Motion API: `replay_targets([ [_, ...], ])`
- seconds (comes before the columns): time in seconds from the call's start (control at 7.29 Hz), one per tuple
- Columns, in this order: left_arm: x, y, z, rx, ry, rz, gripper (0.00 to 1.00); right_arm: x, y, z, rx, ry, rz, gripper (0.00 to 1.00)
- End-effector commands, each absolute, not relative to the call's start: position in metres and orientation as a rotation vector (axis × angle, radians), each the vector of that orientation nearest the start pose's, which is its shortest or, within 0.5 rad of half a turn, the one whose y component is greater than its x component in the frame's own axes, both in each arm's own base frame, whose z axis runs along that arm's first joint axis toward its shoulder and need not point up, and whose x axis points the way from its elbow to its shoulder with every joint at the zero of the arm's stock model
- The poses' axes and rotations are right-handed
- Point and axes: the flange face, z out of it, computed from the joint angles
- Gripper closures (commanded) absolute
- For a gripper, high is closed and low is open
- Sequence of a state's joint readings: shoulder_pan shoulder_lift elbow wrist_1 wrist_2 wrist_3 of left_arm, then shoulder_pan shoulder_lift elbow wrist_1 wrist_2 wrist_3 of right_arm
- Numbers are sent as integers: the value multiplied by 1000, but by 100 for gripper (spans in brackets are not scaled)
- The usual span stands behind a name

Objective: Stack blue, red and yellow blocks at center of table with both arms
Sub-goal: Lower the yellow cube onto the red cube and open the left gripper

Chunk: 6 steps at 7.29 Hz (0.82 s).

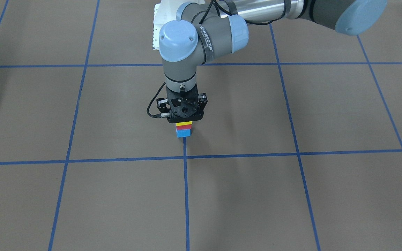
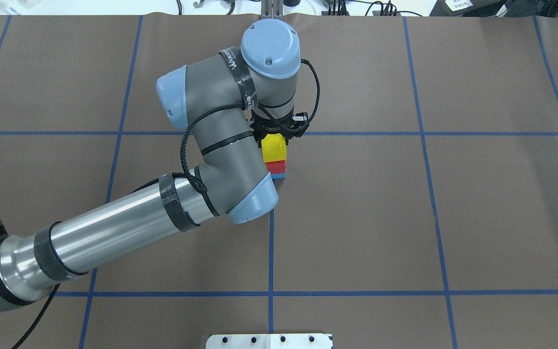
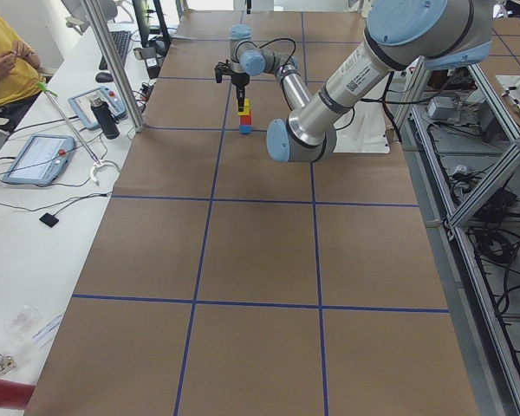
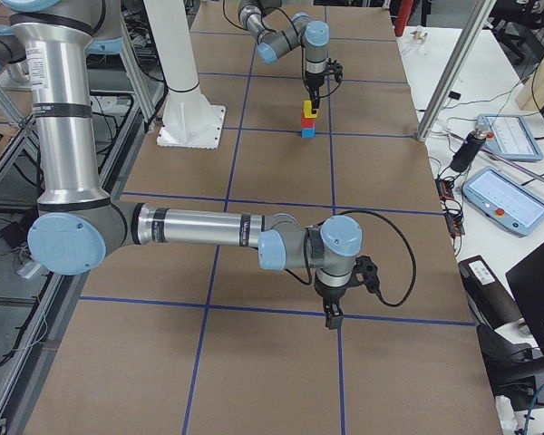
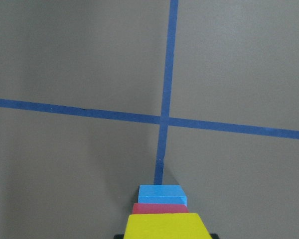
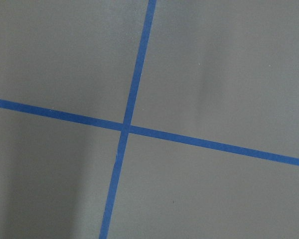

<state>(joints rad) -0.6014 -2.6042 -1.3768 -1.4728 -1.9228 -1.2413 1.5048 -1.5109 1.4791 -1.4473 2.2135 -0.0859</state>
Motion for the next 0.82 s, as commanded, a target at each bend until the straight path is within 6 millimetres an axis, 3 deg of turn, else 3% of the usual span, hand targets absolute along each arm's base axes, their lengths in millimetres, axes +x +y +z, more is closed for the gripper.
replay_targets([
  [0.0,571,-509,89,31,813,-121,100,39,-528,669,97,-642,-177,0],
  [0.41,572,-508,99,25,803,-122,100,39,-528,669,97,-642,-177,0],
  [0.69,572,-507,95,28,810,-119,88,39,-528,669,95,-642,-176,0],
])
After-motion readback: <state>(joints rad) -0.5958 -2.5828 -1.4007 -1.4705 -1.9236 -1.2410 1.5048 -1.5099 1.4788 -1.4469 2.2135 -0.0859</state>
